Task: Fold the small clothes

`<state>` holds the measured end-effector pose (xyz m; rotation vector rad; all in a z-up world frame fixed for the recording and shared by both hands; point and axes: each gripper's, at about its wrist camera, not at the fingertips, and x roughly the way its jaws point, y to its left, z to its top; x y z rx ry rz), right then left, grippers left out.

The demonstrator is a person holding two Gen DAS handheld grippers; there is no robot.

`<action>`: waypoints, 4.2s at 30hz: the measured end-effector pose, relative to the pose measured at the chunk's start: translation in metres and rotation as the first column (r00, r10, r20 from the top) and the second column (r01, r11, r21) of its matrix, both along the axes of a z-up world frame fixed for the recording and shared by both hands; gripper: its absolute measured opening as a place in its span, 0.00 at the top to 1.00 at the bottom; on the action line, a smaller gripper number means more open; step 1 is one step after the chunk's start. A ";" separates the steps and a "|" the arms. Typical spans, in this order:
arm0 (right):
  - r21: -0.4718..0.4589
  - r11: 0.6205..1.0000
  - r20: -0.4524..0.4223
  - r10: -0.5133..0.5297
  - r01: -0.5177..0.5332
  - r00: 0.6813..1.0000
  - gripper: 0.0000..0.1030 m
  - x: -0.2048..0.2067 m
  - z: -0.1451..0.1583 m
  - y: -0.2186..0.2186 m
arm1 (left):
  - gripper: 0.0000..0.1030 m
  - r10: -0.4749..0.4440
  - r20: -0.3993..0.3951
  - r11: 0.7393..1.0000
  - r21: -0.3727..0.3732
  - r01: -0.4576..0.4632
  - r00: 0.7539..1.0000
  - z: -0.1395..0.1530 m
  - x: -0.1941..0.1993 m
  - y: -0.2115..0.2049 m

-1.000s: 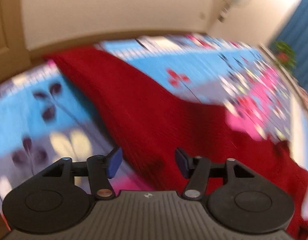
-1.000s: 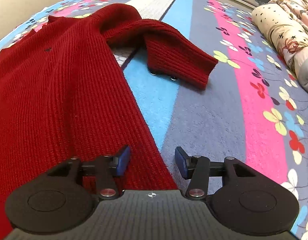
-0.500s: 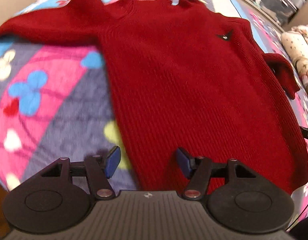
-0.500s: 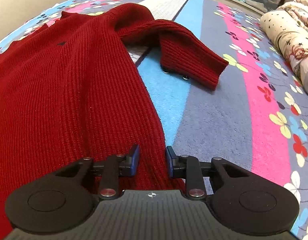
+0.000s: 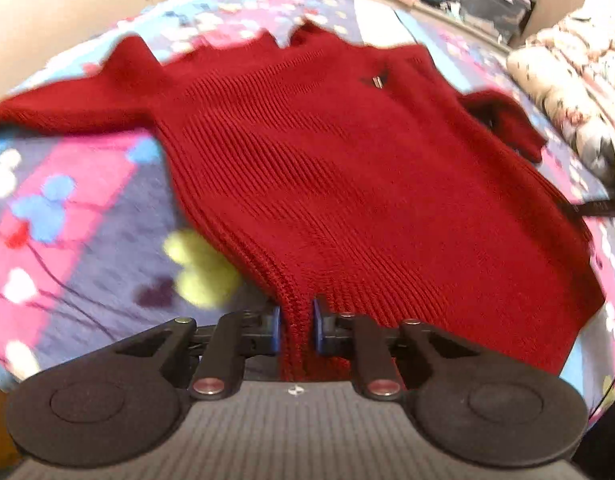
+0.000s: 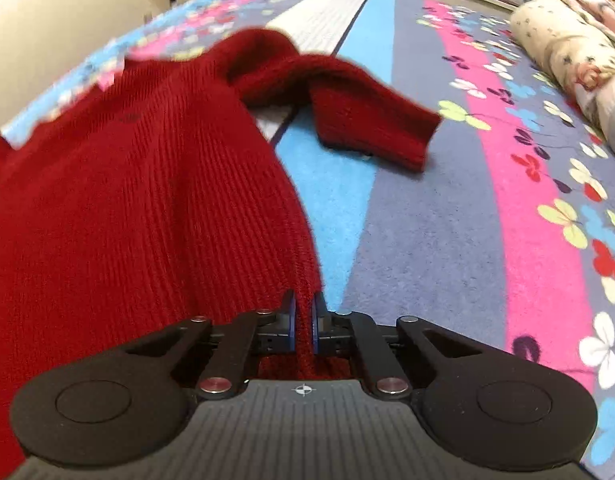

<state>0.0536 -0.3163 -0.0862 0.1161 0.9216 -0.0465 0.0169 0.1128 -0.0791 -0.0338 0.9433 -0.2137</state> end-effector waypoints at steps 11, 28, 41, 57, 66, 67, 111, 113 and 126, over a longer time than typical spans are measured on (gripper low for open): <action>-0.115 0.979 -0.071 0.159 -0.167 0.985 0.90 -0.050 0.021 0.018 | 0.49 -0.002 0.053 0.977 0.214 -0.009 0.999 0.052 0.042 0.039; -0.085 0.986 -0.120 0.132 -0.143 0.984 0.67 -0.029 -0.007 0.020 | 0.33 -0.115 0.040 0.969 0.223 0.104 0.993 0.017 0.124 -0.015; -0.031 1.000 0.072 0.001 0.001 0.997 0.69 -0.008 0.009 0.005 | 0.27 -0.020 0.096 0.978 0.206 -0.001 0.995 0.024 0.154 -0.009; 0.070 0.997 0.257 0.015 -0.034 0.966 0.87 0.006 0.032 0.012 | 0.37 0.006 0.115 0.975 0.221 -0.032 0.993 0.027 0.163 -0.002; 0.241 0.970 0.313 -0.046 -0.032 0.948 0.75 0.029 0.049 -0.006 | 0.36 0.001 0.113 0.981 0.193 -0.022 0.994 0.031 0.164 -0.003; 0.243 0.970 0.321 -0.056 -0.025 0.946 0.74 0.036 0.052 -0.006 | 0.36 -0.003 0.110 0.981 0.192 -0.019 0.994 0.031 0.164 -0.004; 0.436 0.724 0.078 -0.622 0.535 0.779 0.84 0.167 -0.058 -0.238 | 0.34 -0.012 0.072 0.972 0.236 -0.005 0.997 0.014 0.172 -0.002; 0.356 0.764 0.169 -0.618 0.537 0.768 0.86 0.174 -0.043 -0.231 | 0.34 -0.016 0.082 0.973 0.232 -0.004 0.997 0.015 0.171 -0.001; 0.167 0.824 0.188 -0.566 0.542 0.802 0.68 0.132 -0.007 -0.207 | 0.34 0.108 0.080 0.991 0.074 -0.114 0.991 0.031 0.172 0.049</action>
